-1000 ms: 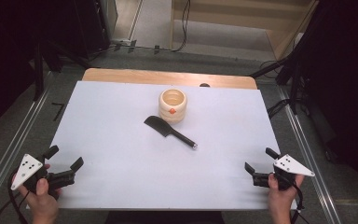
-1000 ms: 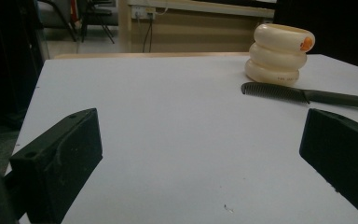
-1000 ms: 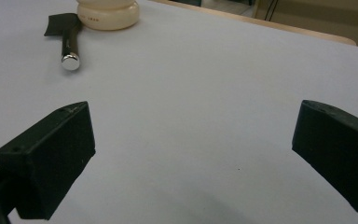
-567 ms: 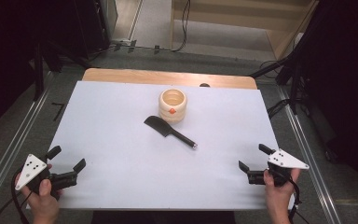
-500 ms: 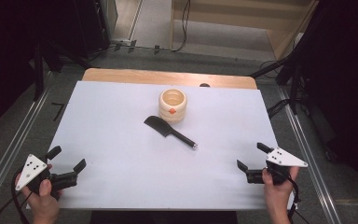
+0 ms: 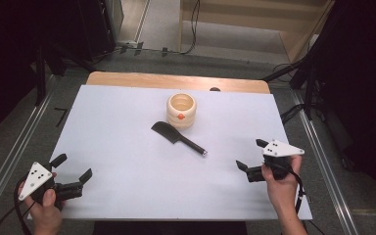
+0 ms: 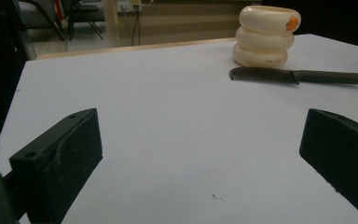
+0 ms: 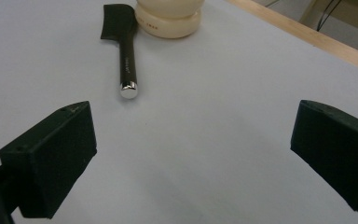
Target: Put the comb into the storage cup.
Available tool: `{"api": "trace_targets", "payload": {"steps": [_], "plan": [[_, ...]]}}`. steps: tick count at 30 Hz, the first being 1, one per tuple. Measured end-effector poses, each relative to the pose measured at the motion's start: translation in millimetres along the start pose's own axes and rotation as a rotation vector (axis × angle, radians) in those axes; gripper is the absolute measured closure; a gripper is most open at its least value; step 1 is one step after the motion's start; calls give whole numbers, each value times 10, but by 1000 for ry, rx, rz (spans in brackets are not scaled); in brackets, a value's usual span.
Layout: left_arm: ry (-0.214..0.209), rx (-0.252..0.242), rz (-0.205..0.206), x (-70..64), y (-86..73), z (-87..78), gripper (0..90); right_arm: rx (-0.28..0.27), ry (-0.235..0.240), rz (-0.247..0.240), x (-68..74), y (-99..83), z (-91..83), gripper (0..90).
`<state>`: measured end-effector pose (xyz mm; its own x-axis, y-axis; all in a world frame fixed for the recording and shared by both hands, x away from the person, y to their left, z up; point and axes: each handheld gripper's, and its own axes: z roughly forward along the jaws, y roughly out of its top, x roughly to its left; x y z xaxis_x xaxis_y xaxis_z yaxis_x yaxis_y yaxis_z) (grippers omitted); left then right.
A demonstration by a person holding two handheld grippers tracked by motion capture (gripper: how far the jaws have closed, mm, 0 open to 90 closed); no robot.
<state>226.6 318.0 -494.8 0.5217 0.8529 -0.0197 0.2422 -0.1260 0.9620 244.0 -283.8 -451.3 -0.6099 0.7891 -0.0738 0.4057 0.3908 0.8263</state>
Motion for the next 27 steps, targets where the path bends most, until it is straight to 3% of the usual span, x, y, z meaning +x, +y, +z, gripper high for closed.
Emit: {"api": "trace_targets", "payload": {"steps": [11,27], "plan": [[0,3,4,-5,1,11,0,89,52,-66,5,293,210,0],[2,6,9,-10,2,13,0,178,78,-105,39,638,499,0]]}}
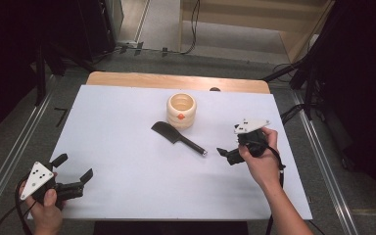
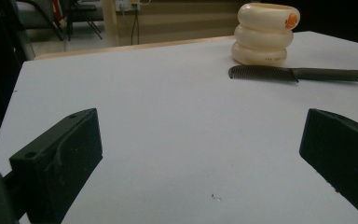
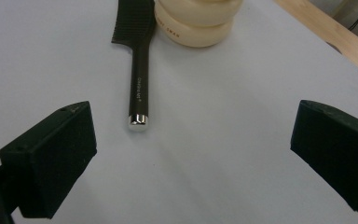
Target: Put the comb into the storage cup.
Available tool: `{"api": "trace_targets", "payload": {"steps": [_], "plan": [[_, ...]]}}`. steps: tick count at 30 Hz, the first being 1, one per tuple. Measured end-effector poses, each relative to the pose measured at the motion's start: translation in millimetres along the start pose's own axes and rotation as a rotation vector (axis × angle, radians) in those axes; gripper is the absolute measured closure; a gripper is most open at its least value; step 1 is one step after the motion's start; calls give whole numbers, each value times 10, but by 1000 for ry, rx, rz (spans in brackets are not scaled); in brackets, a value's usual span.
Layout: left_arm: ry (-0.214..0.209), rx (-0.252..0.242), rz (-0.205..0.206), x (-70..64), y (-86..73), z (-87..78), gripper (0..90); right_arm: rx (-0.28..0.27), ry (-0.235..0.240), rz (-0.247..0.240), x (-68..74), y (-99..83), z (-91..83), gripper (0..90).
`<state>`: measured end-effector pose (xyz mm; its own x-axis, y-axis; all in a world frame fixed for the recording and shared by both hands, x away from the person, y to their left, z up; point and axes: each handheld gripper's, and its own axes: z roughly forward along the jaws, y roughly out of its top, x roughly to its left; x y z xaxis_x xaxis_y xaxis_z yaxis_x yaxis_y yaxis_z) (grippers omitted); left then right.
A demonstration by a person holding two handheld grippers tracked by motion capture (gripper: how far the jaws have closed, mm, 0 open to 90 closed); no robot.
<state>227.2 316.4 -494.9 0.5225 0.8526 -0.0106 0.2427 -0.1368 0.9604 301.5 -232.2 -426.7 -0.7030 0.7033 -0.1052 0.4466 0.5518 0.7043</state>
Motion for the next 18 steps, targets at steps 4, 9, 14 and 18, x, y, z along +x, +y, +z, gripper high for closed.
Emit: {"api": "trace_targets", "payload": {"steps": [4,9,14,18], "plan": [[-1,-2,1,-2,-1,2,0,16,6,2,-6,66,66,0],[-2,0,3,-1,-1,2,0,31,14,-3,-25,138,127,0],[-4,-2,3,-1,-3,4,0,60,23,-18,-30,208,198,0],[-9,-6,-1,4,-1,-4,0,89,27,-37,-40,259,263,0]]}}
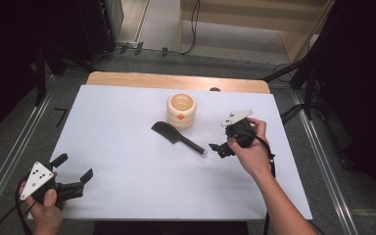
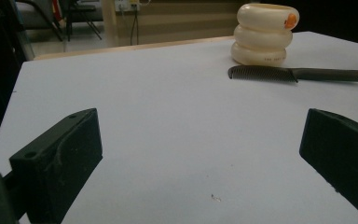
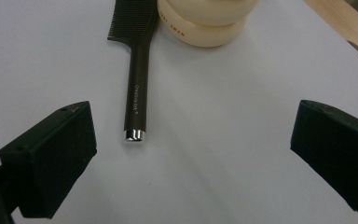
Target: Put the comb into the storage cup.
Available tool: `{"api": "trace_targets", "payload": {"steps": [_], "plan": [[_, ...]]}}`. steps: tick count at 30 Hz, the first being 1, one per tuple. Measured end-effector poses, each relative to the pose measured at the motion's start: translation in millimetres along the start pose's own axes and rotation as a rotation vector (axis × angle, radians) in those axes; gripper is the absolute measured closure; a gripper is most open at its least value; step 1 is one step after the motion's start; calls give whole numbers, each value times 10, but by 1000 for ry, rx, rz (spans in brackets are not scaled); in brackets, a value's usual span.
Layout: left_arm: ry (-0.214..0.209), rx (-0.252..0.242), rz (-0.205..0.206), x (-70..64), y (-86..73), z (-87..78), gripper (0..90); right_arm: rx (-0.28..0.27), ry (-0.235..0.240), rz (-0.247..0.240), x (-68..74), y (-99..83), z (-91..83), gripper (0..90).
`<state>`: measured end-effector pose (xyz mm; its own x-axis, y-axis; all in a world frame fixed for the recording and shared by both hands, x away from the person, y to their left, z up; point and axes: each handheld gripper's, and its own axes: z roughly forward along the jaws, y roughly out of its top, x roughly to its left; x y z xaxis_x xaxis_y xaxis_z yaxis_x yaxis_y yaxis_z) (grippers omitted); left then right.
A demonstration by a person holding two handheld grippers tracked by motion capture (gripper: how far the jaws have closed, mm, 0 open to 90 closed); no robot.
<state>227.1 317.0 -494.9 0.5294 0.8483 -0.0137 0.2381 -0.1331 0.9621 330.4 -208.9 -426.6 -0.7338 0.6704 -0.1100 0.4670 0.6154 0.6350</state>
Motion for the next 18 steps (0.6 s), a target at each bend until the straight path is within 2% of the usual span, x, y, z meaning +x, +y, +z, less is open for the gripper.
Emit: {"api": "trace_targets", "payload": {"steps": [5,11,18], "plan": [[-3,3,4,-4,0,4,0,31,15,-2,-10,52,91,0],[0,4,0,-4,1,5,0,73,29,-29,-3,144,175,0],[-2,6,1,-5,1,6,0,107,43,-30,-14,241,256,0]]}}
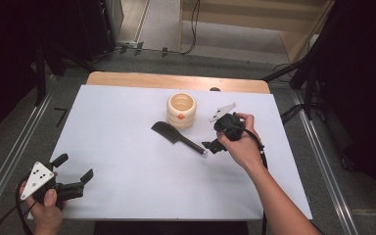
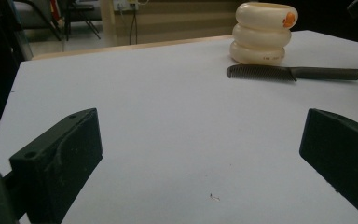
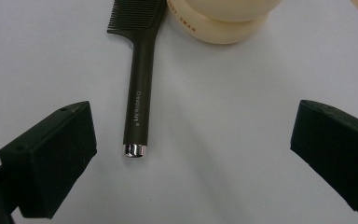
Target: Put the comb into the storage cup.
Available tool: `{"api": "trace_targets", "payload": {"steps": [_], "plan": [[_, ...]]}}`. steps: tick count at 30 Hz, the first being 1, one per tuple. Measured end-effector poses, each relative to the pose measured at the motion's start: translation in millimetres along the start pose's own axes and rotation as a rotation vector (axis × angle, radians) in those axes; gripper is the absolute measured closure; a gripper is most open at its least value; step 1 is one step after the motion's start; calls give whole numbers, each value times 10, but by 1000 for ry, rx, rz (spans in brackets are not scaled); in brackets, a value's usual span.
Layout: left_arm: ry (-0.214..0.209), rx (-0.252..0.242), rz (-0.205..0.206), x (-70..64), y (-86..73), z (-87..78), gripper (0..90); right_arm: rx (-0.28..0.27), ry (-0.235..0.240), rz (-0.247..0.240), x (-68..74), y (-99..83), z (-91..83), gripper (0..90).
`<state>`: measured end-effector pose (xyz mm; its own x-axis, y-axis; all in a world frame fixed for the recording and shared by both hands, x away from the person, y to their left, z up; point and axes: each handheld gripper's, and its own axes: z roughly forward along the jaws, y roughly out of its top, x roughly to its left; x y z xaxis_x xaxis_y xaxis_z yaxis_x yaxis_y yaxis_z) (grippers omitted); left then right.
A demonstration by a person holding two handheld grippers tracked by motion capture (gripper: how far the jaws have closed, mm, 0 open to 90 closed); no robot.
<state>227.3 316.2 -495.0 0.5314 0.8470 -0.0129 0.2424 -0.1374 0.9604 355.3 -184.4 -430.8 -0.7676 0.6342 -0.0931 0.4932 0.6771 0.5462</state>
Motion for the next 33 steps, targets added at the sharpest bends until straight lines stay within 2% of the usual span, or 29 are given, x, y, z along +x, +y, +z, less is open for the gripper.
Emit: {"api": "trace_targets", "payload": {"steps": [11,19,23,28,31,33], "plan": [[0,5,3,0,1,1,0,89,27,-25,9,184,147,0],[4,-10,-16,16,1,-10,0,141,44,-41,53,305,277,0],[3,-6,-7,12,2,-9,0,177,48,-49,76,357,359,0],[2,-12,-18,16,1,-10,0,209,90,-65,80,402,453,0],[2,-9,-19,19,2,-14,0,231,98,-51,83,421,511,0],[3,-9,-19,16,2,-13,0,230,89,-54,78,433,543,86]]}}
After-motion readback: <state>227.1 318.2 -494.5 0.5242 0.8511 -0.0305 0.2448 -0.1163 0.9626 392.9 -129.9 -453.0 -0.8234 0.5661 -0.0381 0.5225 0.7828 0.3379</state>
